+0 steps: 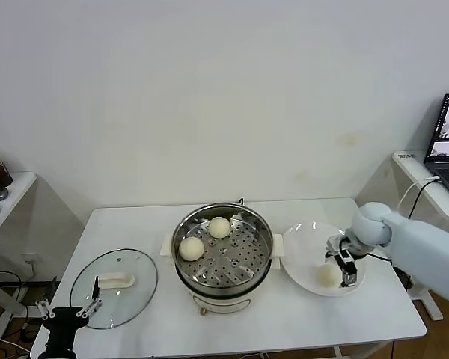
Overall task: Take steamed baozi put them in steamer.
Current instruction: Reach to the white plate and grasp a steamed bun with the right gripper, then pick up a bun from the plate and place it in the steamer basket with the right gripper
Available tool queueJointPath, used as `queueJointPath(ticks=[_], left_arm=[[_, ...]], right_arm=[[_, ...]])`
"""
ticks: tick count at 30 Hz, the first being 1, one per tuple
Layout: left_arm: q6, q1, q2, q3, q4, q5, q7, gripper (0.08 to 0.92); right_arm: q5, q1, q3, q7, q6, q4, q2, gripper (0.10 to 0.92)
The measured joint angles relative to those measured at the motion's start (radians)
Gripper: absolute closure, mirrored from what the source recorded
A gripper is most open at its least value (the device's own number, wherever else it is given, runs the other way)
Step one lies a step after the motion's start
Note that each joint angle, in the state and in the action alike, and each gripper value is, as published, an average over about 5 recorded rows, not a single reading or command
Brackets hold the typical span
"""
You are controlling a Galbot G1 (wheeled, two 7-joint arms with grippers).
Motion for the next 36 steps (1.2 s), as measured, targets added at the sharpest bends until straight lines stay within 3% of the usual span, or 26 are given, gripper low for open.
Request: queueJointPath(ticks=[10,27,36], left_arm=[[-0.003,0.002,-0.001,-0.011,0.008,-0.004,-0.001,0.177],[-0.003,0.002,0.000,-0.018,0.006,-0.008,-0.002,0.177],[-0.003,-0.004,0.003,-0.014,0.002,-0.012,-0.002,0.177]], right_arm=[[-0.049,-0.047,0.032,0.014,-0.008,-0.054,0.053,0.267],[-0.064,-0.048,0.052,0.004,-0.024,-0.062,0.068,0.574],[-0.008,0.055,0.042,-0.046,-0.002,-0.033,0.039,0.601]])
